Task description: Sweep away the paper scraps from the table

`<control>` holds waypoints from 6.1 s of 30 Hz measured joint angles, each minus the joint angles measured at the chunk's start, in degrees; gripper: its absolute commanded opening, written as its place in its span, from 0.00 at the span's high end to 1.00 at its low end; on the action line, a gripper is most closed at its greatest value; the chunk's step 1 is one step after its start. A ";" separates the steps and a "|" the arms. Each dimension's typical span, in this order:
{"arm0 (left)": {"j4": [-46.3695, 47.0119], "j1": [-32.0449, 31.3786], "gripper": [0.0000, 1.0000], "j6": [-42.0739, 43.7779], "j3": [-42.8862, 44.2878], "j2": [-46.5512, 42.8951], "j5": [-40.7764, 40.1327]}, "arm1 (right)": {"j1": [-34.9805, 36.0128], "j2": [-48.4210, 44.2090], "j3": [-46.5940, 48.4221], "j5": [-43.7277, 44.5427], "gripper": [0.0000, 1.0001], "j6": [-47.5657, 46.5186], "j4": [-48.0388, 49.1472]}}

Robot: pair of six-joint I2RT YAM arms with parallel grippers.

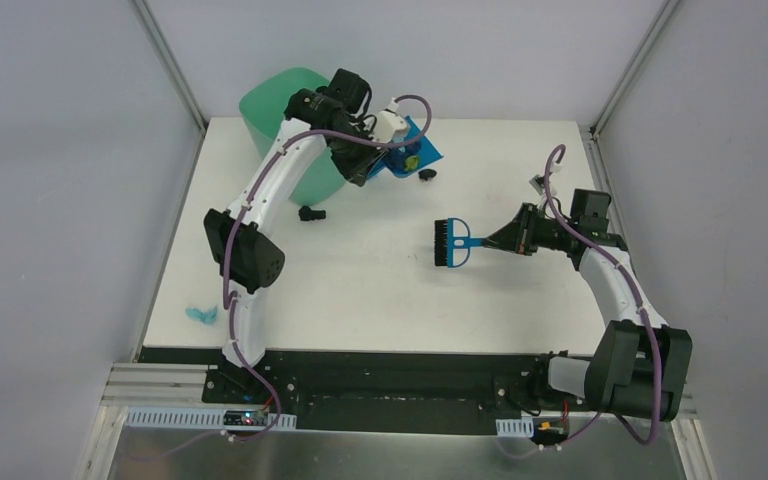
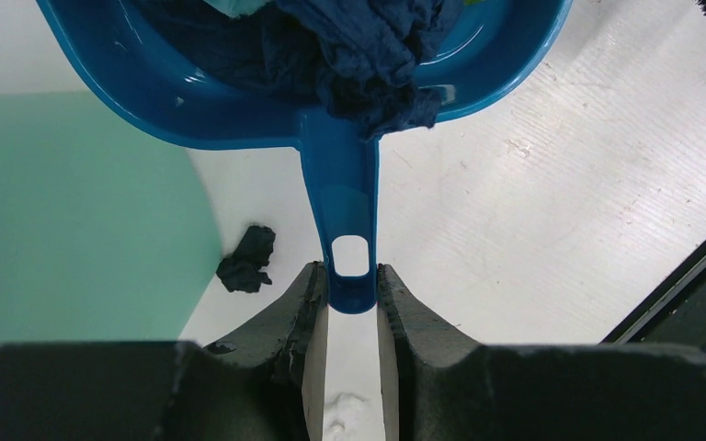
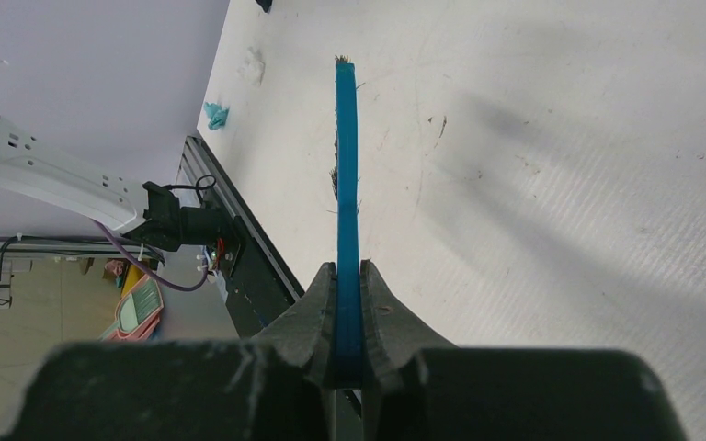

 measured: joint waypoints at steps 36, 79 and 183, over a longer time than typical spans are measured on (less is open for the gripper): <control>-2.05 27.08 0.96 -5.51 9.77 -8.28 -0.02 | -0.09 1.62 0.00 0.20 1.00 -3.32 -2.86; 5.53 27.65 0.97 27.08 8.04 -2.45 -29.33 | -0.11 2.73 1.44 0.44 1.00 -10.14 -8.87; -7.61 20.96 0.94 11.10 -63.19 -57.53 -0.70 | 14.91 4.98 25.99 22.03 1.00 -13.55 -14.86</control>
